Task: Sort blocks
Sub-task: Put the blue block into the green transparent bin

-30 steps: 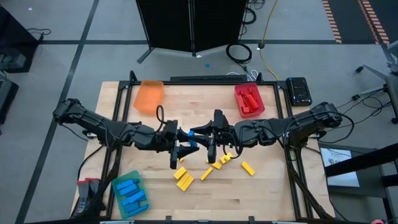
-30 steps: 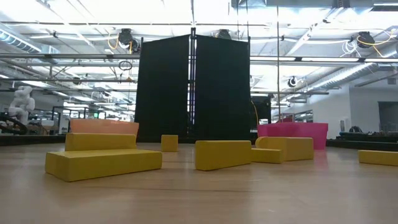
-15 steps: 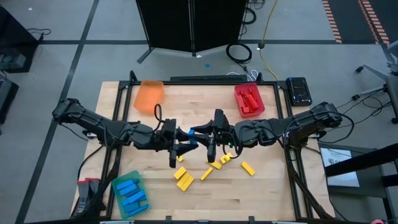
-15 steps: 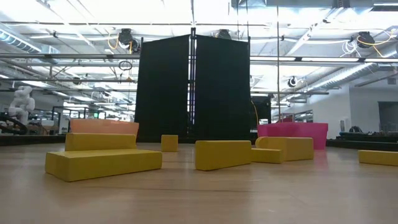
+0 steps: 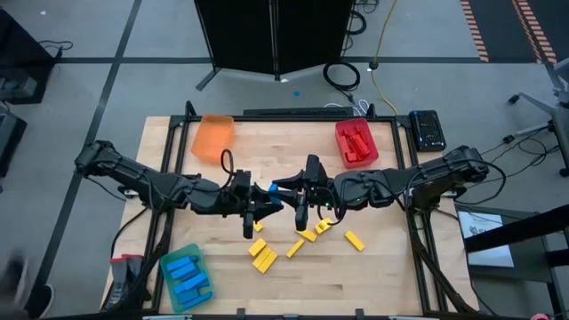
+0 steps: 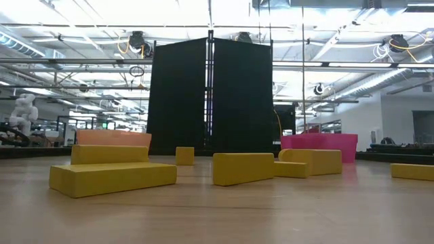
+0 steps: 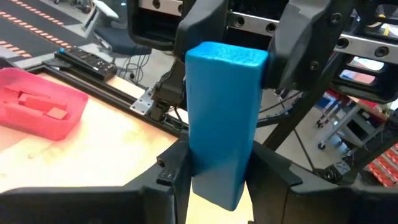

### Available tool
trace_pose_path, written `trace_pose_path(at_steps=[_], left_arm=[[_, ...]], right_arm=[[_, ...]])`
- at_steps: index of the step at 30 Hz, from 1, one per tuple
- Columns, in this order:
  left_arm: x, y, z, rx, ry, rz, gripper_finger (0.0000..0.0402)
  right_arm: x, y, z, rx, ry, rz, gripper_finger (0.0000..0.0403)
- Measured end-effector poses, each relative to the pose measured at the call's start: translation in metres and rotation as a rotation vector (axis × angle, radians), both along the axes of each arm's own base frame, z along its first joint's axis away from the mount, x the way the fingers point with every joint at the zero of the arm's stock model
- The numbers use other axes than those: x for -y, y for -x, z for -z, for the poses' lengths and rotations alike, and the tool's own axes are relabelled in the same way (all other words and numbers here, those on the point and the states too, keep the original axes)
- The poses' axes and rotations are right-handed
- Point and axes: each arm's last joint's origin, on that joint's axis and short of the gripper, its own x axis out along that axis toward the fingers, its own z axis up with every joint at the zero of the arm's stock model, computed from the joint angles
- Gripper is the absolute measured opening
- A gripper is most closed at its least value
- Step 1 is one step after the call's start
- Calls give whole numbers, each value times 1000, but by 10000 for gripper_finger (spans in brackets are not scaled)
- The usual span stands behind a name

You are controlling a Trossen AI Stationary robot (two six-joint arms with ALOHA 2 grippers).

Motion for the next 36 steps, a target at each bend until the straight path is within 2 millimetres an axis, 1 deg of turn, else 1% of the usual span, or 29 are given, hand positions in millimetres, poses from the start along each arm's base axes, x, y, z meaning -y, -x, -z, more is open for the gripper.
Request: trace_pose_path(at_steps=[7,9,14,17,20,23,26,28,30,33,36], left_arm=[[0,0,0,0,3,-13,125],[-1,0,0,0,3,-17,125],[-1,0,1,-8,4,-25,125],[-1,0,1,-6,3,-25,125],[-1,0,1,-10,1,-25,125],[-1,1,6,-62,-16,-11,125],[1,6,13,-151,7,39,125],[5,15,18,-248,14,103,125],[10,27,27,-386,33,181,125],[20,48,41,-621,94,262,125],[39,73,54,-842,143,314,125]], right_arm=[[0,0,0,1,-3,-1,85],[0,0,0,1,-2,1,117],[2,0,-1,11,-3,27,225],[2,0,-3,33,-7,26,276],[3,2,-8,62,0,25,306],[7,10,-17,82,3,23,316],[12,26,-33,117,9,25,315],[16,39,-43,130,13,26,311],[19,52,-51,129,13,24,308],[20,71,-57,94,22,8,307],[18,84,-59,59,29,-12,307]])
